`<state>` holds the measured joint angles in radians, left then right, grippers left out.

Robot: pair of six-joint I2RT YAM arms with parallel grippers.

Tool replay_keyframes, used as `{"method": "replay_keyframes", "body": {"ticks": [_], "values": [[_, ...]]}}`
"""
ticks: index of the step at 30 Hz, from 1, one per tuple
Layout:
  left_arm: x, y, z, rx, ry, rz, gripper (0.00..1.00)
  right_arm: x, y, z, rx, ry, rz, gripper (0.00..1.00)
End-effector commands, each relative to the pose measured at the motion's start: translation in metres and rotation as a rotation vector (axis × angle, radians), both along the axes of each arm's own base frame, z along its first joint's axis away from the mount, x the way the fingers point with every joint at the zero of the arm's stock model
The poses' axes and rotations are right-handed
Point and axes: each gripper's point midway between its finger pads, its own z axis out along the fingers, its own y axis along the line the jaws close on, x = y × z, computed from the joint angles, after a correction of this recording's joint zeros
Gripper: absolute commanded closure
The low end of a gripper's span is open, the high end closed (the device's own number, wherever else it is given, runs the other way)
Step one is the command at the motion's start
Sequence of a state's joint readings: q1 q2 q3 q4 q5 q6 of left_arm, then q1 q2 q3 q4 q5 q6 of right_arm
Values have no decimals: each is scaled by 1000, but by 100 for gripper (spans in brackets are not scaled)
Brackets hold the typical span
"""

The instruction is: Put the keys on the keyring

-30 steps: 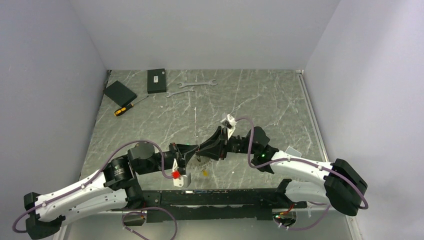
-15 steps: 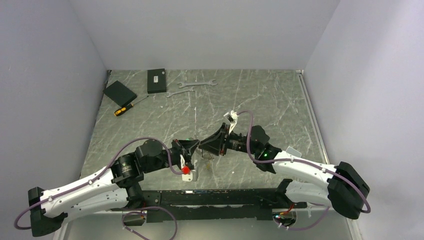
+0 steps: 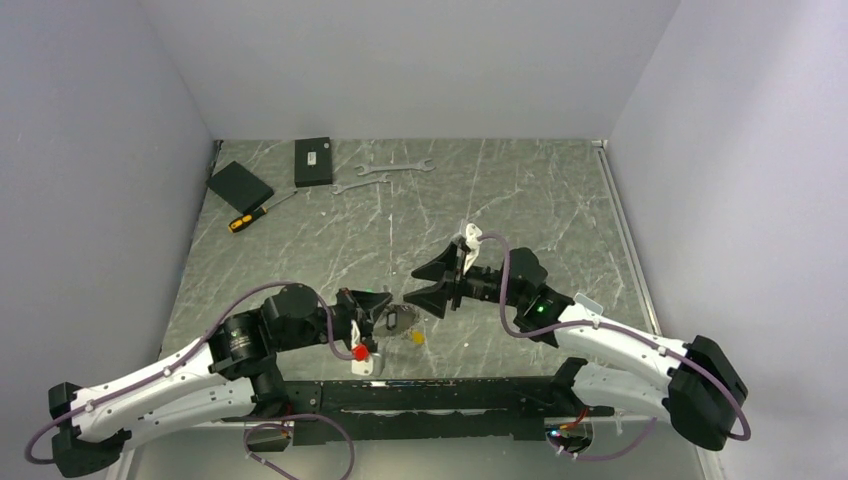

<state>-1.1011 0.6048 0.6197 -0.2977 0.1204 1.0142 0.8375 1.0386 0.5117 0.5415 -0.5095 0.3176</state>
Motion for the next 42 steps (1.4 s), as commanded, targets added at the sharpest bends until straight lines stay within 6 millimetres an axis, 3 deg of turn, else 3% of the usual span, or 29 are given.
{"method": "replay_keyframes", "body": {"ticks": [1,9,16,27,32,42], "values": [[-16,-1,35,-62,-40,-85,100,-5,-2,28,11,-197,51,34],[-35,2,51,-83,-30,-175,100,-27,7,47,35,-338,247,36],[-57,2,72,-89,2,-277,100,-37,8,53,30,-303,446,35],[-62,-2,76,-66,30,-314,100,-62,2,78,131,-294,606,34],[-62,-6,79,-70,26,-323,100,-65,6,76,148,-237,637,34],[-51,-3,85,-48,-17,-278,100,-52,16,62,90,-129,595,39]]}}
